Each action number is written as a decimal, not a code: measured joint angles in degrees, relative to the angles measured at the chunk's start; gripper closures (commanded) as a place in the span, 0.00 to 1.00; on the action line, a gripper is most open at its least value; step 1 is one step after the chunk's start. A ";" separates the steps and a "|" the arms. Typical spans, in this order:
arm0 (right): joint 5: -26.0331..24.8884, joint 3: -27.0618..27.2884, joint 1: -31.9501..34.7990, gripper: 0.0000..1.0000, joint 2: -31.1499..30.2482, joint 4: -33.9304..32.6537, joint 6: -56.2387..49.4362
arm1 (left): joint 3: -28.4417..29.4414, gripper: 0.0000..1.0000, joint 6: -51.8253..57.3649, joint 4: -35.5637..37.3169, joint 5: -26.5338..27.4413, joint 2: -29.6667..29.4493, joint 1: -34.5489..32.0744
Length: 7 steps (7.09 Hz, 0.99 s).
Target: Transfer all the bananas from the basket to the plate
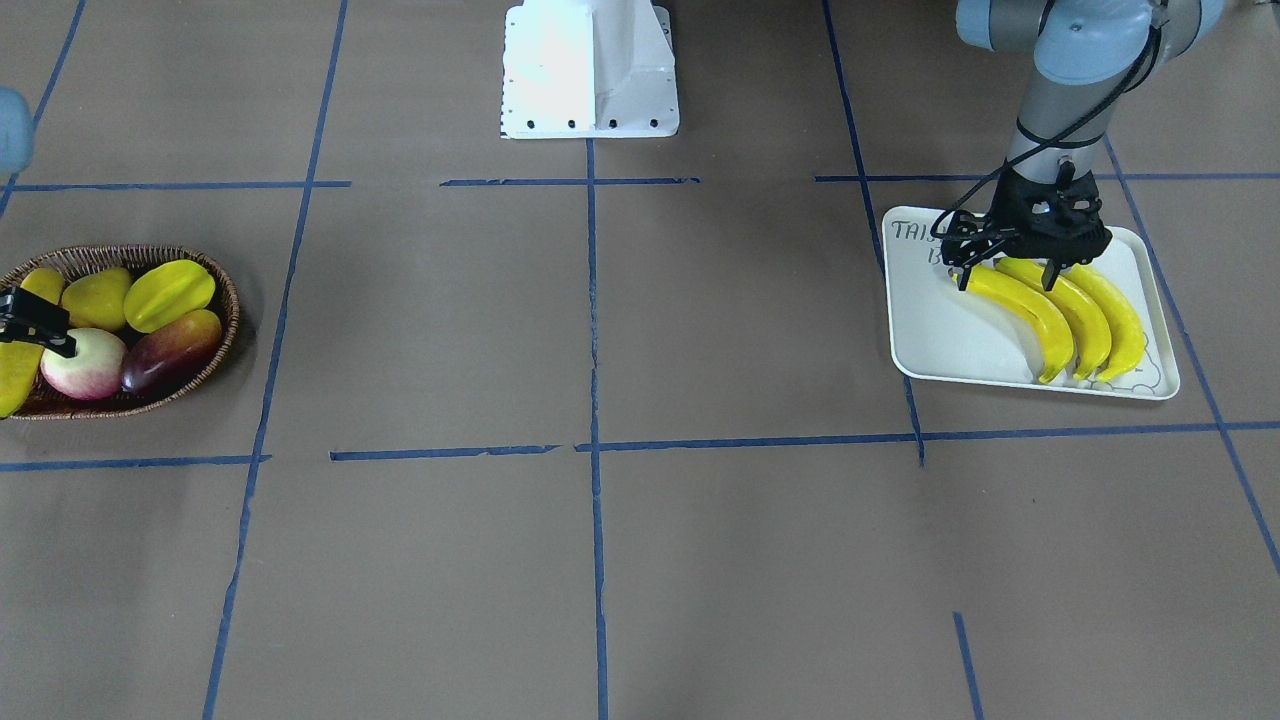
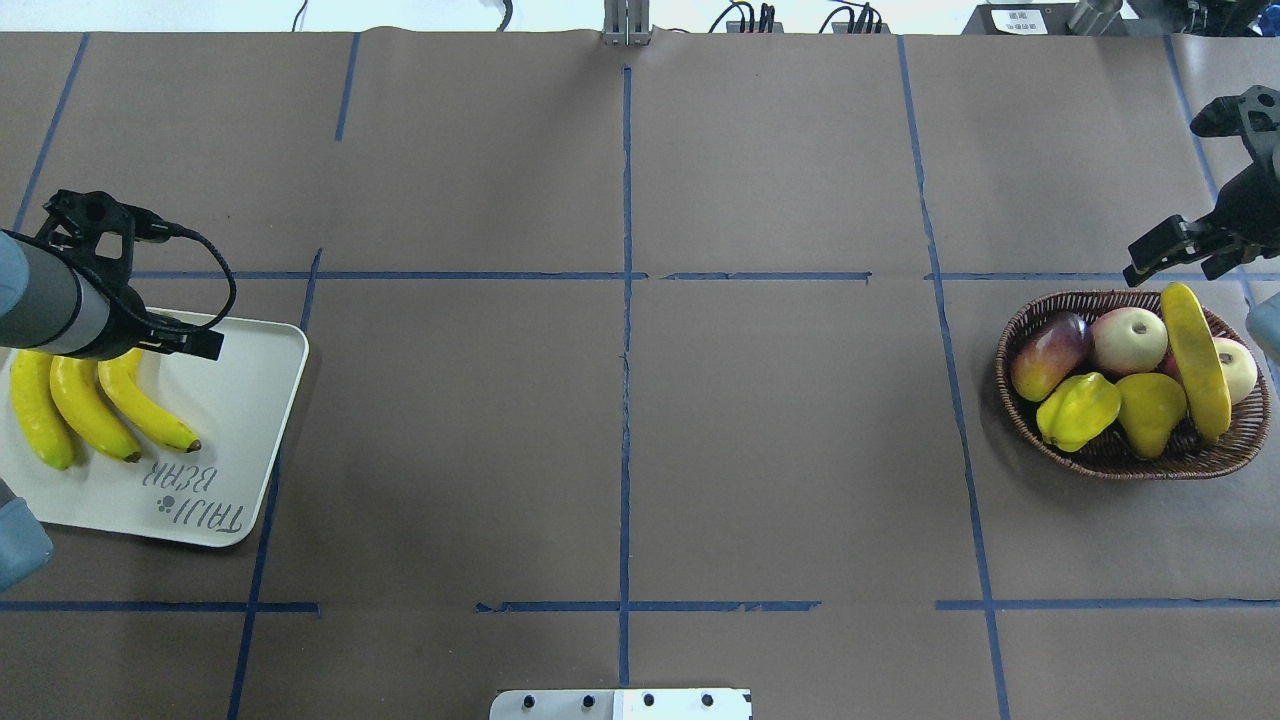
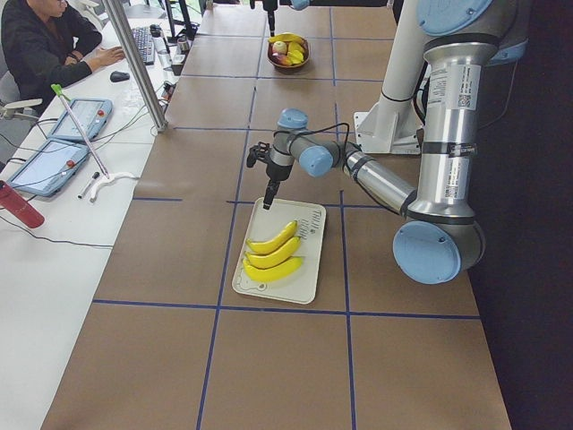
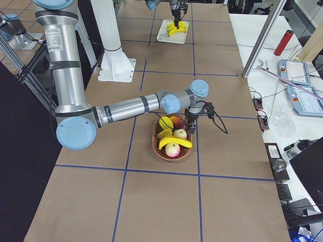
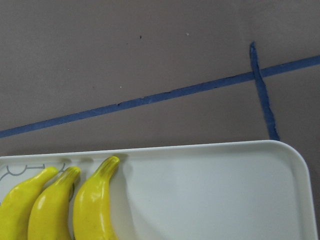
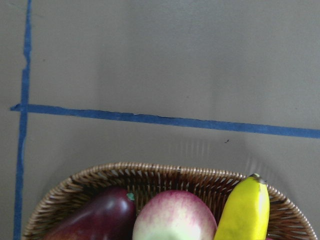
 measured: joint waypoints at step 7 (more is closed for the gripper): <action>1.48 -11.58 1.04 0.01 1.94 -0.07 -1.09 | -1.25 0.00 -0.31 1.26 0.00 -0.83 -0.02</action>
